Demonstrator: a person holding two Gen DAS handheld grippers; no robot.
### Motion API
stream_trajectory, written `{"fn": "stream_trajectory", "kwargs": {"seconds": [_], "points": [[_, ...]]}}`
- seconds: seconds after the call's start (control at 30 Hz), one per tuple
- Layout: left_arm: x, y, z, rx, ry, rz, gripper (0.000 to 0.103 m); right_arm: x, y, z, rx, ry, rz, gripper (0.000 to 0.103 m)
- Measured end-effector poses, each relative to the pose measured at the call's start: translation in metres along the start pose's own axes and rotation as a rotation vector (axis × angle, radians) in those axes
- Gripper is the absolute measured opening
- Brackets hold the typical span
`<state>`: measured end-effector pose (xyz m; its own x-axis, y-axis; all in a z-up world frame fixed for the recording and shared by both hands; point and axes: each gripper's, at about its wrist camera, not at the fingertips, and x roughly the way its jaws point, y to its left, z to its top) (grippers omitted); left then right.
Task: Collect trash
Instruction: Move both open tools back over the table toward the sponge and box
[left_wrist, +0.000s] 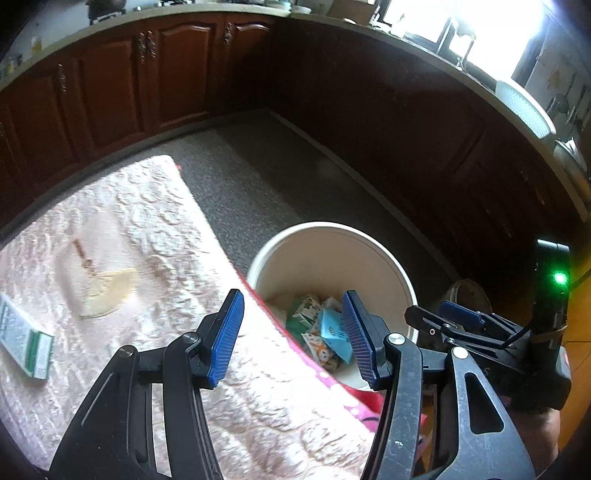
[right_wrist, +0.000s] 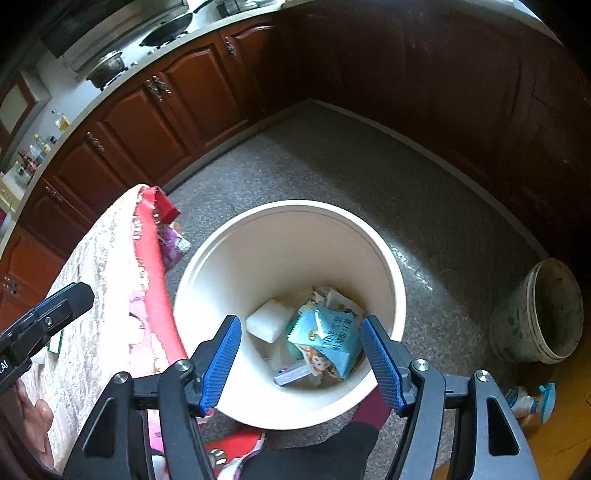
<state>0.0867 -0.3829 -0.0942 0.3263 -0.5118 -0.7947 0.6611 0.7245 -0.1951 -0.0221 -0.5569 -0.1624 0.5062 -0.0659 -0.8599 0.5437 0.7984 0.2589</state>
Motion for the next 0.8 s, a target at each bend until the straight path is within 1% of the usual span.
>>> {"fn": "stream_trajectory", "kwargs": {"seconds": [0.23, 0.3, 0.37, 0.53, 0.8], "points": [[-0.031, 0.02, -0.012, -0.022, -0.051, 0.052, 0.053, -0.01, 0.03, 0.0, -0.063, -0.015, 0.026, 0.068], [-0.034, 0.029, -0.017, -0.03, -0.069, 0.068, 0.053, -0.013, 0.04, 0.0, -0.084, -0.021, 0.031, 0.068], [-0.04, 0.034, -0.015, -0.043, -0.078, 0.071, 0.053, -0.015, 0.049, 0.0, -0.098, -0.024, 0.038, 0.068], [-0.053, 0.051, -0.023, -0.063, -0.107, 0.097, 0.053, -0.024, 0.074, -0.004, -0.147, -0.046, 0.054, 0.069], [-0.077, 0.076, -0.036, -0.117, -0.121, 0.113, 0.053, -0.036, 0.108, -0.009, -0.217, -0.065, 0.083, 0.071]]}}
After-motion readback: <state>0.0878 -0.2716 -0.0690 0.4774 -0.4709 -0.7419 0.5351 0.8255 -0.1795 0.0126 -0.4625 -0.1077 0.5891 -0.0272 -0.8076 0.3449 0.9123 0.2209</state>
